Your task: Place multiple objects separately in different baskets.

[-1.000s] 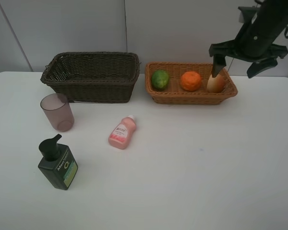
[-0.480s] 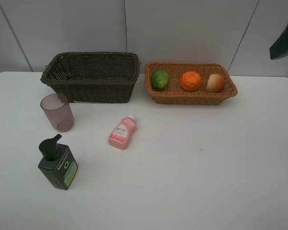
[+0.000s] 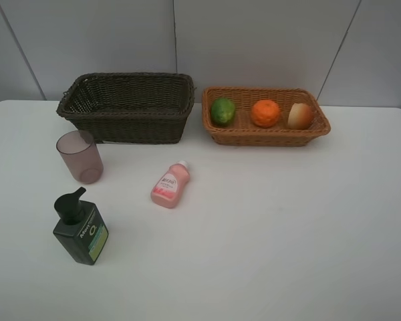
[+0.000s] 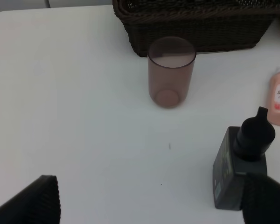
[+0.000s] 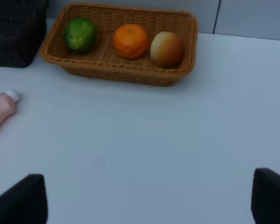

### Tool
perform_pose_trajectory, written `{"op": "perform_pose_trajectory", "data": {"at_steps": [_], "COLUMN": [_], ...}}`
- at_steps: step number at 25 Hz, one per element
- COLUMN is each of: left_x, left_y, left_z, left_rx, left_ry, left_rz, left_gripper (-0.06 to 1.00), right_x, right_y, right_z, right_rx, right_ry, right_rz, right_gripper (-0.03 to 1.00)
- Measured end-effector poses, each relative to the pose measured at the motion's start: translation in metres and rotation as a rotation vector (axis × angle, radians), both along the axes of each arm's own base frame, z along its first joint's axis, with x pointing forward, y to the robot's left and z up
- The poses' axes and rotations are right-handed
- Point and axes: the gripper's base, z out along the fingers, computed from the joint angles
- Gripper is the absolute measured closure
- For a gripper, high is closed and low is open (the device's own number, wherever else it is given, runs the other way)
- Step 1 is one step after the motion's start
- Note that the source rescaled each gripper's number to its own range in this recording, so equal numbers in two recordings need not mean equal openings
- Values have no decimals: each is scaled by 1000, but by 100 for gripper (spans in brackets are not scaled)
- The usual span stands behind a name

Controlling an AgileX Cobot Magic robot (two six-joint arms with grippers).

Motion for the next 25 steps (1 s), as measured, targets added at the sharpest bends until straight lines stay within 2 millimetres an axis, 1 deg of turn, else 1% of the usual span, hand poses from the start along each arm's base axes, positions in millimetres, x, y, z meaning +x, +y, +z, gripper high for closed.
{"op": "perform_pose_trajectory", "data": {"at_steps": [3, 5, 8, 10, 12, 17, 23, 25], "left_x": [0, 0, 0, 0, 0, 0, 0, 0], "left_y": [0, 0, 0, 0, 0, 0, 0, 0], "left_z": [0, 0, 0, 0, 0, 0, 0, 0], "left_rx": [0, 0, 0, 0, 0, 0, 0, 0], "left_ry": [0, 0, 0, 0, 0, 0, 0, 0], "left_rz": [0, 0, 0, 0, 0, 0, 0, 0], "left_gripper": [-6, -6, -6, -6, -6, -6, -6, -6], "right_x": [-19, -25, -17, -11, -7, -5, -6, -6], "right_y": [-2, -3, -1, 1, 2, 3, 4, 5], "right_z": [-13, -24, -44, -51, -53, -55, -55, -55], "right_rx": [42, 45, 33, 32, 30, 18, 9, 8], "right_ry": [-57, -78, -51, -47, -69, -72, -74, -74], "right_rz": [25, 28, 29, 33, 39, 18, -190, -226], "right_gripper": [13, 13, 13, 13, 13, 13, 13, 13]}}
